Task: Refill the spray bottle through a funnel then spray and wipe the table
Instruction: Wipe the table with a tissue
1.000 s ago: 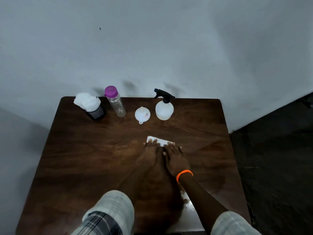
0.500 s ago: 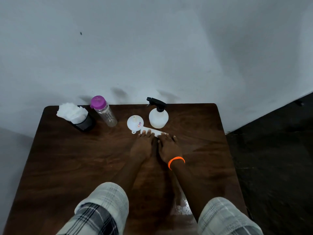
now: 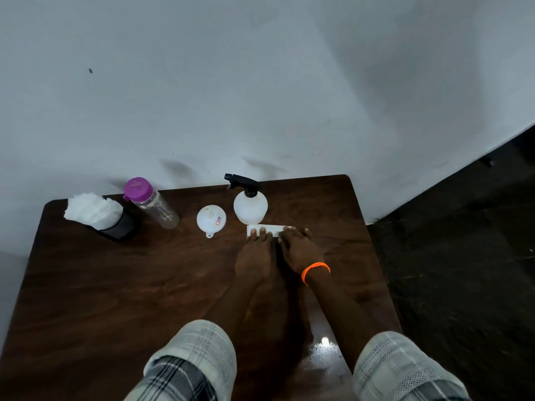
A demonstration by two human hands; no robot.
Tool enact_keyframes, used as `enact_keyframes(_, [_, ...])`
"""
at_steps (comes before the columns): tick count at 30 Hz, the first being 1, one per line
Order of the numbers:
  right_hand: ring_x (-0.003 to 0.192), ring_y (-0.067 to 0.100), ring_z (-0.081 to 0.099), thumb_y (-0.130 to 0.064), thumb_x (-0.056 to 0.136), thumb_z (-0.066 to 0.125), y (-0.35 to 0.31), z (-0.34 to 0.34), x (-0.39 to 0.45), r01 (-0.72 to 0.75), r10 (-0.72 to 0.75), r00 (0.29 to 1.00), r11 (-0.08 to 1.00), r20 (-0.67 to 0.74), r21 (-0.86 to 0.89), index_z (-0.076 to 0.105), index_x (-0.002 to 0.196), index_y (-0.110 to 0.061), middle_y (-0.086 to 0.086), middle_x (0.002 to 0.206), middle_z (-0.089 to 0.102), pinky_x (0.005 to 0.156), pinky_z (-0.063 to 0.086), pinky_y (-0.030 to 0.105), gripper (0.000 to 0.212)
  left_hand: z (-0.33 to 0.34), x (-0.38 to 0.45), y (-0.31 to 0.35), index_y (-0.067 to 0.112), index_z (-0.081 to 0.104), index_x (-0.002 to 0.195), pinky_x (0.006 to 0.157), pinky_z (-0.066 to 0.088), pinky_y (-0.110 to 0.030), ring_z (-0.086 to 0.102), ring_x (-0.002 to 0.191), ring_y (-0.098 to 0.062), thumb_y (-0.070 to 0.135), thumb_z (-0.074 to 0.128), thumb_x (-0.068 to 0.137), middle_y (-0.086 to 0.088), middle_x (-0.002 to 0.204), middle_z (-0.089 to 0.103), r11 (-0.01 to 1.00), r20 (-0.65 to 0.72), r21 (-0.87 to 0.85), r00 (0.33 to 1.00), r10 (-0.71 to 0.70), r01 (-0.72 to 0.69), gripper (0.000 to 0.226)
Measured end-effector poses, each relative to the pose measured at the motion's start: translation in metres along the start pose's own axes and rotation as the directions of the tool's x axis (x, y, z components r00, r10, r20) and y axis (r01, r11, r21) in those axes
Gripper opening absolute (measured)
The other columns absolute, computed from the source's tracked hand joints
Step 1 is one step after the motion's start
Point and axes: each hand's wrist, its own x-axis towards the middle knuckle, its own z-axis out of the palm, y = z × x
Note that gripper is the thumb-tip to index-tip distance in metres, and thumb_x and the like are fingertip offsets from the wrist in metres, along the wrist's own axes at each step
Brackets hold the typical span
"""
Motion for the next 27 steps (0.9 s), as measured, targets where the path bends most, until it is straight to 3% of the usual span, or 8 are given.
enact_keyframes(8, [0.14,0.021,0.048,-0.039,0.103,0.036,0.032,-0.008,0.009,-0.067,0.068,0.994,0.998,-0.083,0.013,0.062,0.133,-0.019,0.007,0.145,0.058,0.124,0.017,0.041,0.044,-0.01,0.033,0.028,0.011,0.014,0.161,0.125,0.004,-0.044,0.006,0.155,-0.035,0.038,0.036,0.106,-0.012,0.169,0.009,0.993,0.006,0.1,0.998,0.065,-0.065,0.066])
enact_keyframes(15, [0.142,0.023,0.046,-0.039,0.097,0.028,0.046,-0.013,0.005,-0.109,0.111,0.986,0.994,-0.124,0.016,0.061,0.137,-0.018,0.009,0.147,0.057,0.124,0.017,0.043,0.056,-0.013,0.071,0.034,0.015,0.028,0.158,0.124,0.013,-0.053,0.015,0.154,-0.035,0.044,0.034,0.103,-0.011,0.166,0.023,0.96,0.042,0.229,0.987,0.156,-0.162,0.063])
enact_keyframes(21, [0.146,0.024,0.04,-0.031,0.105,0.04,0.06,-0.012,-0.017,-0.135,0.136,0.984,0.991,-0.111,0.022,0.056,0.142,-0.017,0.009,0.152,0.052,0.124,0.017,0.044,0.042,-0.005,0.061,0.05,0.019,0.034,0.156,0.121,0.014,-0.054,0.024,0.152,-0.032,0.046,0.029,0.104,-0.009,0.164,0.029,0.946,0.061,0.268,0.983,0.171,-0.181,0.058])
enact_keyframes(27, [0.152,0.02,0.031,-0.029,0.106,0.04,0.076,-0.003,-0.071,-0.127,0.13,0.988,0.991,-0.082,0.038,0.05,0.147,-0.019,0.004,0.157,0.045,0.125,0.014,0.042,0.044,0.02,0.02,0.071,0.021,0.021,0.16,0.12,0.016,-0.046,0.011,0.156,-0.026,0.036,0.029,0.108,-0.005,0.169,0.015,0.961,0.096,0.216,0.983,0.156,-0.173,0.055])
